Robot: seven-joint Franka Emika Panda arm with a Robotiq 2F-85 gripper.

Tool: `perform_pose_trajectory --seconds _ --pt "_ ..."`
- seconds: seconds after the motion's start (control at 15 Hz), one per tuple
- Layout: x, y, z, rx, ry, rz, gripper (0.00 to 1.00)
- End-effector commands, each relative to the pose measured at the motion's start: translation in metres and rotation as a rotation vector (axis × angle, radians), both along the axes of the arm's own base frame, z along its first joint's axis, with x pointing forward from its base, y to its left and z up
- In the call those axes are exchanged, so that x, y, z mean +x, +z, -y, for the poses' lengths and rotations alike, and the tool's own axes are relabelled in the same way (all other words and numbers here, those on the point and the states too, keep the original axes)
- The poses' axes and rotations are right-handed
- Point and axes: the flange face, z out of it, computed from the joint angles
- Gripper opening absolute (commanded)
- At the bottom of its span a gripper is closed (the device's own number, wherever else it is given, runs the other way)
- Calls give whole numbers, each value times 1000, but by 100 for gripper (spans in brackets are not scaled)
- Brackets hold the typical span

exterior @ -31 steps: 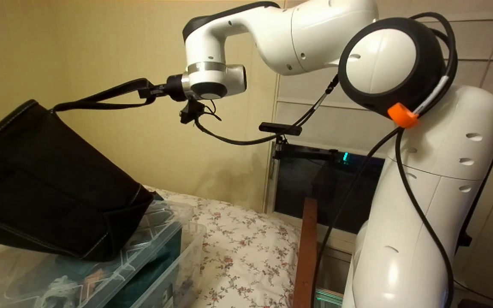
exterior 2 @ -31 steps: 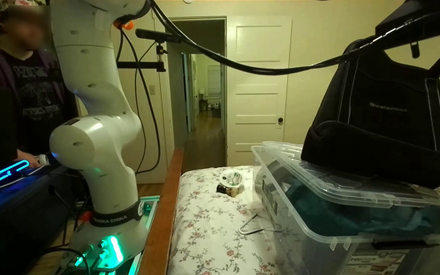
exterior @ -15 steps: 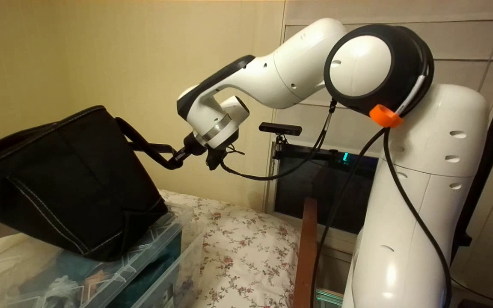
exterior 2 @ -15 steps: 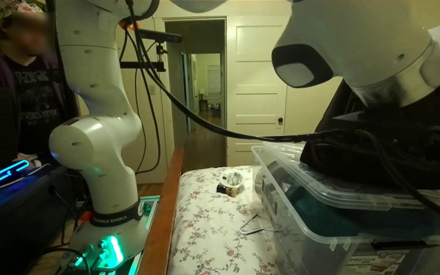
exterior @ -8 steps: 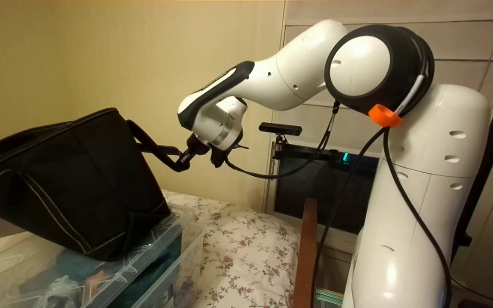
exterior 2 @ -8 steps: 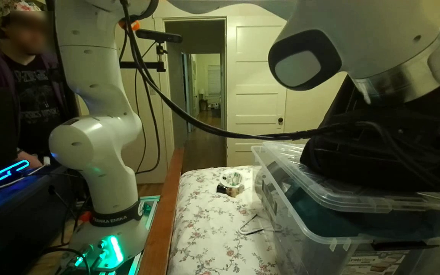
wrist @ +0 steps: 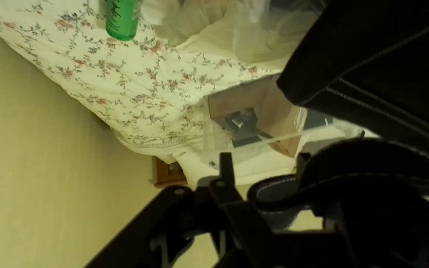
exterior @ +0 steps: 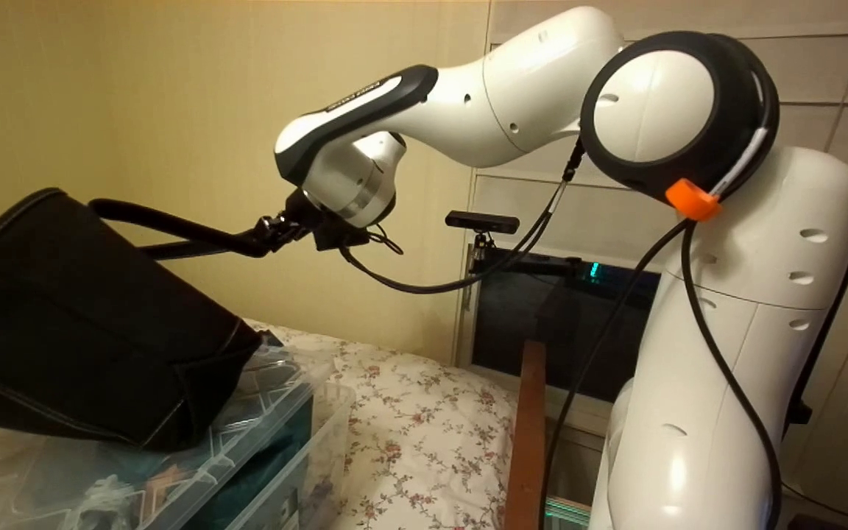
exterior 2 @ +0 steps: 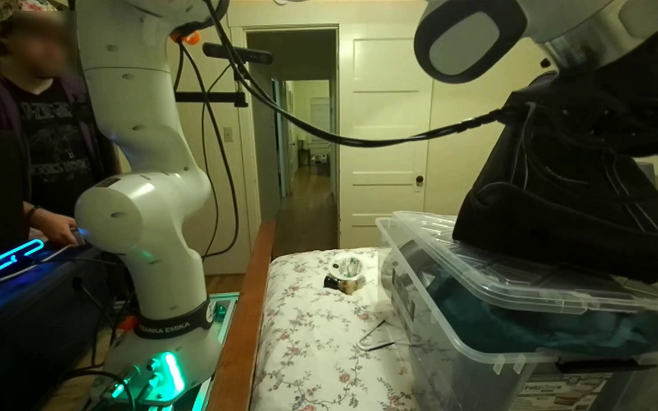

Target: Put the black bag on the clear container

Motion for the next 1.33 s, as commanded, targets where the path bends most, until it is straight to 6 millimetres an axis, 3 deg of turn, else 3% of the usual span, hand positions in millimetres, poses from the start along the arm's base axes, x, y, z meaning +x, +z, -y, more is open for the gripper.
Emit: perform_pose_trajectory --seconds 0.0,0.2,0.4,0.73,0.93,1.27 --pt "10 37 -2 124 -146 64 79" --pt "7 49 4 230 -272 80 98" --pt "-10 46 20 259 -413 92 100" --pt "-59 62 31 91 -366 -31 100" --pt "-77 81 4 154 -244 -96 100" --pt "-86 123 -78 273 13 -147 100"
